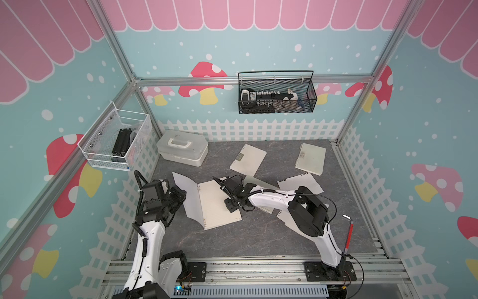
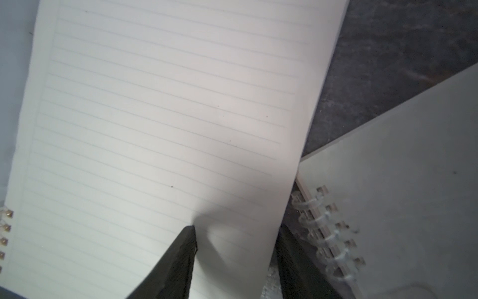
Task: Tear off pages from different notebooks
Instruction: Adjust the notebook at the center of the board.
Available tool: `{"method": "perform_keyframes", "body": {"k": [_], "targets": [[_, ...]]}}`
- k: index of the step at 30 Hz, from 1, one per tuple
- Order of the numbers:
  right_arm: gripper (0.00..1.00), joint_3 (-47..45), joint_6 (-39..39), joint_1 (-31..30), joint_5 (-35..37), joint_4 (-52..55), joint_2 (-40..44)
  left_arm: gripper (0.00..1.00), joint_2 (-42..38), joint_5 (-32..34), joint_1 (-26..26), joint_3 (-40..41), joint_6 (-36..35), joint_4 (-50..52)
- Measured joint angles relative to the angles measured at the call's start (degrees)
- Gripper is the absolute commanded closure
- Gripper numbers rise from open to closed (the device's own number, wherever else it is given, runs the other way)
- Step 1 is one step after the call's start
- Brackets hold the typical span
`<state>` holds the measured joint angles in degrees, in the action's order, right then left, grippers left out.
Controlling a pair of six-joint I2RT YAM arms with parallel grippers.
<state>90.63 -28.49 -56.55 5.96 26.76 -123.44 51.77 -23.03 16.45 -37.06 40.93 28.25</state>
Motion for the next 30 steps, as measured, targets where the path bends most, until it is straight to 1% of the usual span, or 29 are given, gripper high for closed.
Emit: {"method": "perform_keyframes", "body": {"k": [2, 4, 5, 6, 7, 8, 10, 14, 18, 23, 25, 27, 29, 30], "targets": [[0.46, 0.00, -0.55, 0.17, 0.02, -0.13, -0.11, 0.94, 0.04, 0.02, 0.00, 0.00, 0.00, -0.02], [0.43, 0.00, -1.03, 0.31, 0.02, -0.17, -0.11, 0.84, 0.13, 0.07, 0.00, 0.00, 0.00, -0.02], [0.41, -0.02, -1.31, 0.35, 0.13, -0.15, -0.11, 0.69, 0.26, 0.13, 0.00, 0.00, 0.11, -0.02], [0.41, -0.09, -1.70, 0.48, 0.24, -0.20, -0.11, 0.48, 0.48, 0.46, 0.00, 0.00, -0.04, 0.17], [0.40, -0.22, -1.81, 0.63, 0.20, -0.24, -0.11, 0.36, 0.68, 1.01, 0.00, 0.00, -0.02, 0.50], [0.40, -0.55, -2.10, 0.79, -0.09, -0.61, -0.07, 0.29, 0.94, 1.53, 0.00, 0.00, 0.00, 1.16], [0.41, -1.25, -2.49, 1.11, -0.96, -1.40, 0.13, 0.19, 1.40, 3.21, 0.15, -0.35, 0.13, 3.13], [0.49, -2.95, -3.28, 1.60, -2.62, -3.63, 0.79, 0.09, 1.36, 7.63, 0.81, -3.13, -0.44, 8.76], [0.51, -4.90, -3.56, 2.21, -4.66, -5.84, 1.79, 0.03, -1.09, 12.98, 1.14, -9.64, -1.05, 14.97], [0.54, -7.02, -3.76, 2.45, -6.75, -8.44, 2.86, 0.02, -6.23, 17.94, 1.20, -16.44, -1.36, 18.75], [0.55, -8.00, -3.78, 2.45, -7.61, -9.53, 3.43, 0.03, -7.56, 17.57, 1.22, -16.55, -1.33, 18.56], [0.55, -8.94, -3.80, 2.45, -8.61, -10.69, 4.07, 0.07, -7.15, 14.73, 1.22, -14.34, -1.29, 16.59], [0.56, -9.79, -3.89, 2.45, -9.53, -11.89, 4.70, 0.12, -4.31, 10.60, 1.14, -10.45, -1.18, 13.38], [0.56, -10.25, -3.96, 2.45, -10.03, -12.55, 5.07, 0.13, -2.03, 8.66, 0.87, -8.17, -1.01, 11.54]]}}
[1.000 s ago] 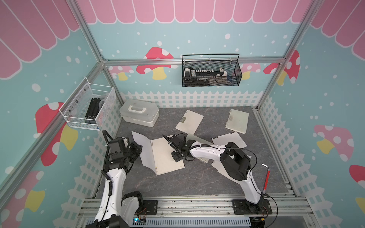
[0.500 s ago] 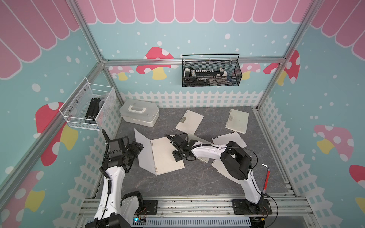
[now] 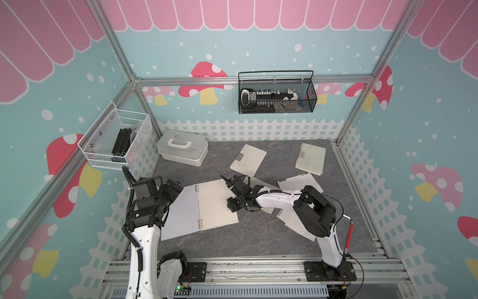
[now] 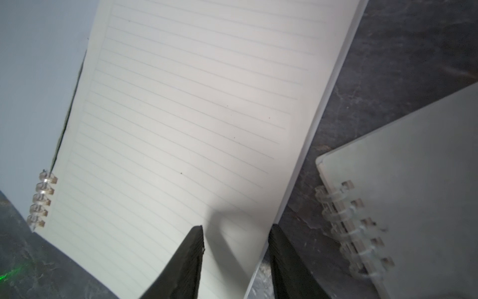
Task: Tear off pages from different notebooks
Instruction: Adjust the notebook at the center of the board.
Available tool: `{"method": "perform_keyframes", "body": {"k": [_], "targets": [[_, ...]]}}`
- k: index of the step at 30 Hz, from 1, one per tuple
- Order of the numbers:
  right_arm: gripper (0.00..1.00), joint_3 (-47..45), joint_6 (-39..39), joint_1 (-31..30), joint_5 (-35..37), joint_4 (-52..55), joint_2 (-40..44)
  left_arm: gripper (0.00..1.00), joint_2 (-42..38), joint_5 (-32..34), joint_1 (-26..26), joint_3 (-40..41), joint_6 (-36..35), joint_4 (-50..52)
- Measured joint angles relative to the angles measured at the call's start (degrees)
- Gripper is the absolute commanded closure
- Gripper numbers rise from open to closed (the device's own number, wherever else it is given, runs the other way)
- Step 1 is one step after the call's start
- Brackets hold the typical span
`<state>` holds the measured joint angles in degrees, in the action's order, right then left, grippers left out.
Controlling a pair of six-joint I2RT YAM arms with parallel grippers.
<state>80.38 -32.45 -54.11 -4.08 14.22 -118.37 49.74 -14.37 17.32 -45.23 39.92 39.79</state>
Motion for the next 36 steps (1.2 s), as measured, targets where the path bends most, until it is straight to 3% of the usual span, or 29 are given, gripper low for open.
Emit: {"method": "perform_keyframes", "body": {"k": [5, 14, 27, 35, 36], "targets": [[0.57, -1.46, -0.17, 0.00, -2.23, -3.28, 2.01, 0.14, 12.83, -5.46, -4.52, 7.85, 0.70, -7.39], [0.58, -2.62, -2.01, 0.11, -9.40, -11.50, 2.71, 0.15, 25.70, -11.65, -7.13, 9.29, 2.80, -21.75], [0.59, -5.55, -11.47, 2.01, -23.47, -31.19, 0.31, 0.16, 34.60, -16.35, -7.39, 9.66, 4.26, -33.03], [0.64, -4.39, -13.99, 3.15, -23.98, -30.88, -3.48, 0.17, 36.26, -17.03, -8.79, 9.62, 4.90, -37.03], [0.69, -3.89, -13.94, 3.13, -23.78, -29.75, -3.78, 0.17, 36.44, -17.16, -8.85, 9.62, 4.87, -37.40]]}}
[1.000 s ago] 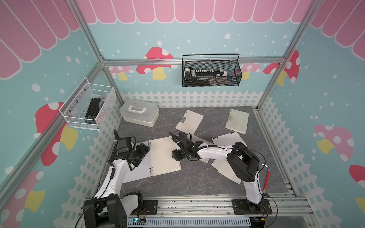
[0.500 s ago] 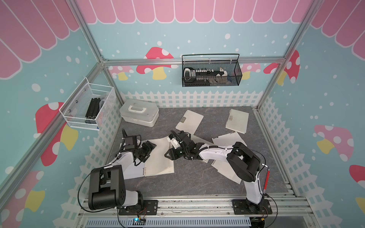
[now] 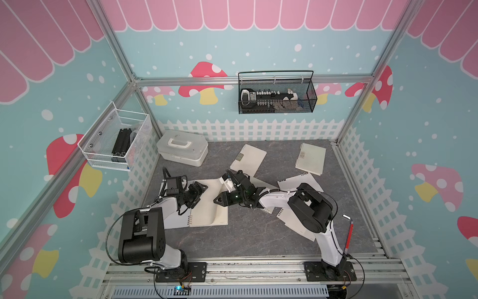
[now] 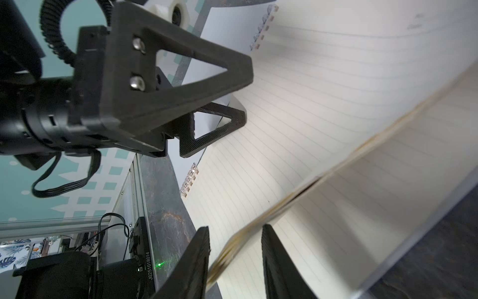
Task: Tear off pages from different notebooks
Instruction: Adjust the notebook at the center of the board.
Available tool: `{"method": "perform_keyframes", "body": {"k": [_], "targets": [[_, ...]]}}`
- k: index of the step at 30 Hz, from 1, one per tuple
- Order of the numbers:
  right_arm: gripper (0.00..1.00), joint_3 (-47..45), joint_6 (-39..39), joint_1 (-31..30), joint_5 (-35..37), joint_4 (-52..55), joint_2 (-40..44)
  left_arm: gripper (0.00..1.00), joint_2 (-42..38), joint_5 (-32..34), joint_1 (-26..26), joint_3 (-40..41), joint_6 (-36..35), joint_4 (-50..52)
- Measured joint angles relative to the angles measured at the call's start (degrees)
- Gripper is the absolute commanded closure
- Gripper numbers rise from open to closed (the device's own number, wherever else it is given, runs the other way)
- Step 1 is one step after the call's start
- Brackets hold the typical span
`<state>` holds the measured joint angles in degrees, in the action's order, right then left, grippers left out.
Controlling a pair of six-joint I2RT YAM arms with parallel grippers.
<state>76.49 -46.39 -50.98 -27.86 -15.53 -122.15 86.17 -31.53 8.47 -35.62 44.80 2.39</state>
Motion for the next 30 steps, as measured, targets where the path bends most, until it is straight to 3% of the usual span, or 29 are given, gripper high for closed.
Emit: {"method": "perform_keyframes", "body": {"k": [2, 6, 13, 20, 30], "targets": [[0.76, 0.72, 0.09, 0.00, 1.11, 2.03, -0.22, 0.19, 0.33, -0.17, -0.09, 0.00, 0.02, -0.63], [1.00, 1.27, 0.92, 0.02, 3.78, 5.99, -0.26, 0.19, 0.63, -0.68, -0.70, 0.00, 0.00, -1.20], [1.00, 0.04, 5.92, -0.02, 9.29, 11.69, 2.03, 0.10, -1.14, 0.20, -6.12, -2.29, 0.02, 4.04], [1.00, -3.65, 11.26, -0.02, 14.71, 14.97, 9.09, 0.01, -2.67, 5.70, -16.02, -11.02, 0.02, 8.68], [1.00, -11.15, 17.31, 0.02, 18.67, 13.81, 13.57, 0.01, 6.95, 11.41, -23.85, -21.00, -0.42, 9.84]]}}
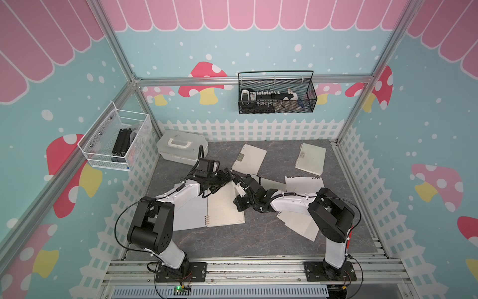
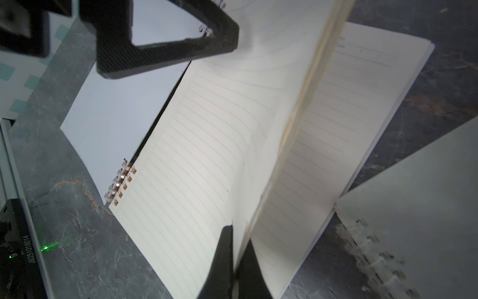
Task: Tear off pages from different notebooks
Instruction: Adjust the notebook at the center of the board.
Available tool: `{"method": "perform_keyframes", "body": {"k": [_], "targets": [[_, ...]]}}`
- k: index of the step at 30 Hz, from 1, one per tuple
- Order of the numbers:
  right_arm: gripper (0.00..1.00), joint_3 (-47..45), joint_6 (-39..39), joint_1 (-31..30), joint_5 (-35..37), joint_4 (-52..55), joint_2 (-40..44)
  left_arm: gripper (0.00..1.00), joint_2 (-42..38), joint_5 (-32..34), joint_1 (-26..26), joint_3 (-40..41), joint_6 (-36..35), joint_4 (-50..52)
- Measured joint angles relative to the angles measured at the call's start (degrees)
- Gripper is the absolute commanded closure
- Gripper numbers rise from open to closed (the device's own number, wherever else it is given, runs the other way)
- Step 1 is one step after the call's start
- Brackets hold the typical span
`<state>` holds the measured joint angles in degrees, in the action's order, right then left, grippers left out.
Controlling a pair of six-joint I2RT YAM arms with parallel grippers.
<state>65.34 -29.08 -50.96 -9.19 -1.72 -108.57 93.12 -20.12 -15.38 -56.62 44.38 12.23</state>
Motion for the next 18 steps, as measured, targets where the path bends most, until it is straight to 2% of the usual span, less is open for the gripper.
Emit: {"method": "perform_keyframes", "body": {"k": [8, 14, 18], "targets": [[1.00, -1.57, 6.97, -0.48, 1.73, 0.04, 2.14, 0.02, 6.47, 1.49, -2.05, -4.98, -1.79, 2.58], [1.00, -2.38, 11.54, -0.44, 6.01, 4.17, 4.98, 0.07, 11.23, 3.61, -6.82, -12.33, -3.85, 6.38], [1.00, -3.21, 14.01, -0.42, 7.37, 6.19, 7.04, 0.05, 11.76, 5.20, -9.18, -14.64, -4.74, 8.35]]}}
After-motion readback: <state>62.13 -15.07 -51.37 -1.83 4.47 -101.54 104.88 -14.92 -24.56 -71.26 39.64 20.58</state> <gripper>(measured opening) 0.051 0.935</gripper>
